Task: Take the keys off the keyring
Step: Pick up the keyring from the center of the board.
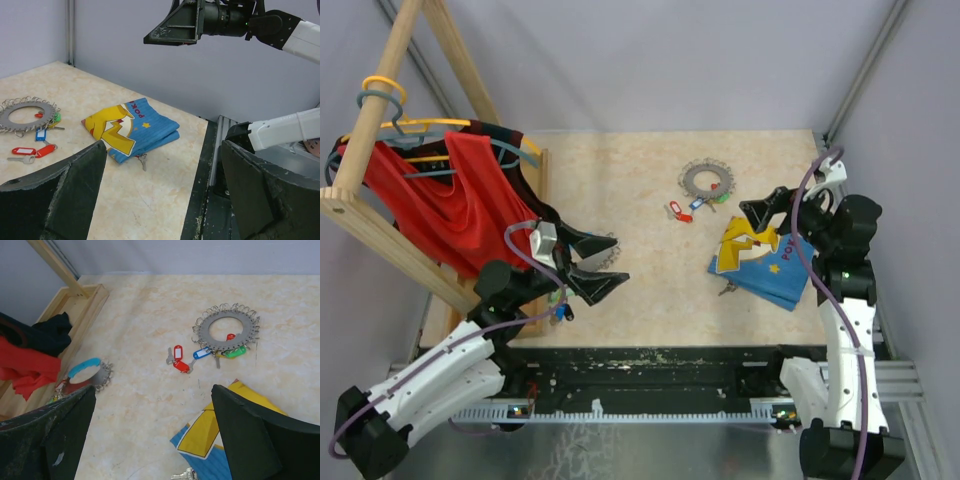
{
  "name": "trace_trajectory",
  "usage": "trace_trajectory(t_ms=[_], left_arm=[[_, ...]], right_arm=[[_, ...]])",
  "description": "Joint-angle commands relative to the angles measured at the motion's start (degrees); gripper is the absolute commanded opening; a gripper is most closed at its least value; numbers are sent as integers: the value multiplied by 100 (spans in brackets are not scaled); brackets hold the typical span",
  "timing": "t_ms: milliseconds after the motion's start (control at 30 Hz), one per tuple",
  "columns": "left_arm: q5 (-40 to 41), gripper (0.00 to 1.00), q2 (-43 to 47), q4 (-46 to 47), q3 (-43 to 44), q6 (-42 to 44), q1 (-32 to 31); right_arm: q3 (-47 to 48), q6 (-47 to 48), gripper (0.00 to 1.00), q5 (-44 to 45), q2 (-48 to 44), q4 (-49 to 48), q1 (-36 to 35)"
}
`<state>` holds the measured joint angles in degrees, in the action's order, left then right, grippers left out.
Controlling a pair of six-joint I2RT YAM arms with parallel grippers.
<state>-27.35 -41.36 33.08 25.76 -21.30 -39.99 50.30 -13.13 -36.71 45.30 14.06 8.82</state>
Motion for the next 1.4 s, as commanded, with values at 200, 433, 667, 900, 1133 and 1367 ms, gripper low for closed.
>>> trace_trajectory(t_ms=[200,433,667,900,1133,1367], left_arm=[[257,100,169,952,-509,-293,8],[245,100,-133,1381,-656,-338,8],[418,100,-475,1572,-760,-145,8],[798,100,-707,1666,-972,112,8],[1207,100,-678,2189,-1606,99,8],[1328,100,-760,2278,-1803,168,8]], right_arm=[[65,510,99,-810,260,-648,63],[-159,479,99,-1350,576,-1208,52],[-92,411,99,-1155,900,-1621,33],[601,1683,95,19,1993,-803,-704],[1809,1994,83,318,3865,-77,-819],[2454,1597,69,576,5169,-97,-896]])
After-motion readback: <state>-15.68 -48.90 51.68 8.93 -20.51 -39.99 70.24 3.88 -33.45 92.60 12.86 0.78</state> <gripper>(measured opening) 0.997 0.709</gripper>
